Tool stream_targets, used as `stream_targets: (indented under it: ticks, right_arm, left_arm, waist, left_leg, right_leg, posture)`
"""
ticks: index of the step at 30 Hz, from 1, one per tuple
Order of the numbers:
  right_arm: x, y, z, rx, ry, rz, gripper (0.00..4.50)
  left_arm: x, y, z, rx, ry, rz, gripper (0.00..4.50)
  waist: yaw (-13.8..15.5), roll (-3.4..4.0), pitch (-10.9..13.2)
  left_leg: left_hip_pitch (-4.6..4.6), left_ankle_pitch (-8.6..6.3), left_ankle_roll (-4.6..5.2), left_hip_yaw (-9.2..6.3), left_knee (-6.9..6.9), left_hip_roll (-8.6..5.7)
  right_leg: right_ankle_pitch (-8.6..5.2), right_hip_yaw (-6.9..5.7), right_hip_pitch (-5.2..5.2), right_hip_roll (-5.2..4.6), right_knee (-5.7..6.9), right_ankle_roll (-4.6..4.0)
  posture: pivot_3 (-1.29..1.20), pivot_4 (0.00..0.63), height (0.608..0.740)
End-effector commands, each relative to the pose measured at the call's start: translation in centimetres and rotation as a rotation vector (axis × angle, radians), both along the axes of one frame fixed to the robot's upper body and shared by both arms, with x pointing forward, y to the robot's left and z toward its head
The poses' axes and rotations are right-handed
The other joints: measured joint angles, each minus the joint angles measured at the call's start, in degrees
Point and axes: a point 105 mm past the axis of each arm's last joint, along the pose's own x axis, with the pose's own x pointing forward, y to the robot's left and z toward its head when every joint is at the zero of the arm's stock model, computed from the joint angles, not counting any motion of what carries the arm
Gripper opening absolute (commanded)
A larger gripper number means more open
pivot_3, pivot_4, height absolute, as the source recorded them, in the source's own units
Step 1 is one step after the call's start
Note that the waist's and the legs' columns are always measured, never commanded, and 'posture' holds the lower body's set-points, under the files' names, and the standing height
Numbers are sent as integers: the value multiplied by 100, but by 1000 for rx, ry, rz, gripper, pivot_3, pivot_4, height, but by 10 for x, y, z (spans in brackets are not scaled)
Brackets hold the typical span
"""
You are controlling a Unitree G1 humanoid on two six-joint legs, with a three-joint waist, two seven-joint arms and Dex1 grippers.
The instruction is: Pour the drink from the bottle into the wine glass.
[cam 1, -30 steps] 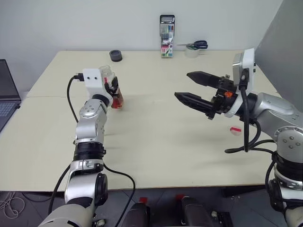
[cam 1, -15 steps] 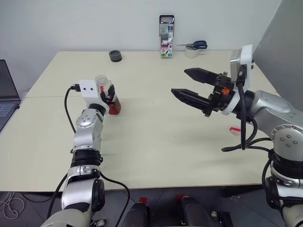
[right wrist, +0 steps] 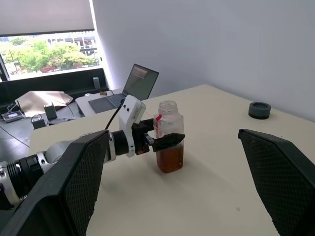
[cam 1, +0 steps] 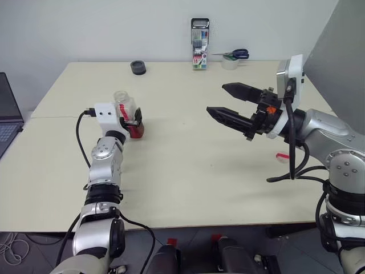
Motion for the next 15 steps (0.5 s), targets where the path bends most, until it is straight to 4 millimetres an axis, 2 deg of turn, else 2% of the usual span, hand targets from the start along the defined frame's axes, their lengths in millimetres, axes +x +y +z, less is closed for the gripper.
stream_targets:
  ticks: [1,15]
  right_arm:
    - [-7,0,10,11,-52,16,4500]
    - [-5,-6,7,14,-41,-11,4500]
  left_arm:
    - [-6,3,11,24,-36,19,4461]
    - [-56,4,-35,6,116,50,4461]
  waist:
    - [-1,0,0]
    - [-1,0,0]
  left_leg:
    - [0,0,0,0,0,0]
    - [2,-6,10,-1,-4,4]
  right_leg:
    - [0,0,0,0,0,0]
    - [0,2,0,-1,-1,0]
  posture:
    - [0,150,740]
    - [0,150,740]
